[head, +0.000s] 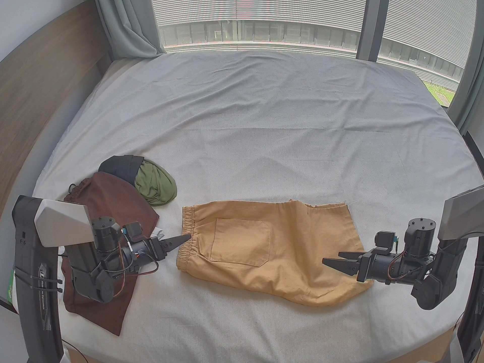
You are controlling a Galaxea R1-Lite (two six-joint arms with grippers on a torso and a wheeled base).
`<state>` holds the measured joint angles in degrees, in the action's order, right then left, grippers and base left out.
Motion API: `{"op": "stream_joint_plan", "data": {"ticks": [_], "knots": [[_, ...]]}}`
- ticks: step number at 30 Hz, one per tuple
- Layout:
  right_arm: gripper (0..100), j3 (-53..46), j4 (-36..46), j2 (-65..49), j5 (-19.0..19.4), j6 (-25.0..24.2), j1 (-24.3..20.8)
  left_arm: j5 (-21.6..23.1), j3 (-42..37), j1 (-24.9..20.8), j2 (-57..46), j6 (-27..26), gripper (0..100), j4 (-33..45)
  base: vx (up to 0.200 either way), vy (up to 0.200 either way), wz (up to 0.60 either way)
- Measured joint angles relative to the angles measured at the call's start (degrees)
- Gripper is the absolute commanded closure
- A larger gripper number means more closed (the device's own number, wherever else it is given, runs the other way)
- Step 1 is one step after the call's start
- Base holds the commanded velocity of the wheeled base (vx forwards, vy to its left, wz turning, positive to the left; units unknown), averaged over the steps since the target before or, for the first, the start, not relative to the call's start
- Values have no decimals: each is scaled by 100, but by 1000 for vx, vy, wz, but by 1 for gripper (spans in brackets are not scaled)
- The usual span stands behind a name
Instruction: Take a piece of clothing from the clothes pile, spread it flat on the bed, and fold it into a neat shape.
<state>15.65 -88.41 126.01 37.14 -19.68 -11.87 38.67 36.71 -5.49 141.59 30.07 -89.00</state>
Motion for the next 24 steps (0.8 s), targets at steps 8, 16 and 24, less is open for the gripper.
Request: {"op": "stream_joint_plan", "data": {"ticks": [8, 16, 24], "knots": [[0, -9, 2, 1, 0, -2, -16, -5, -24, -118, 312, 11, 0, -15, 0, 0, 0], [0, -13, 2, 1, 0, 0, -20, -33, -124, -410, 435, 88, 0, -23, 0, 0, 0], [0, -22, 2, 15, 0, 6, -37, -77, -129, -639, 433, 830, 0, -15, 0, 0, 0]]}}
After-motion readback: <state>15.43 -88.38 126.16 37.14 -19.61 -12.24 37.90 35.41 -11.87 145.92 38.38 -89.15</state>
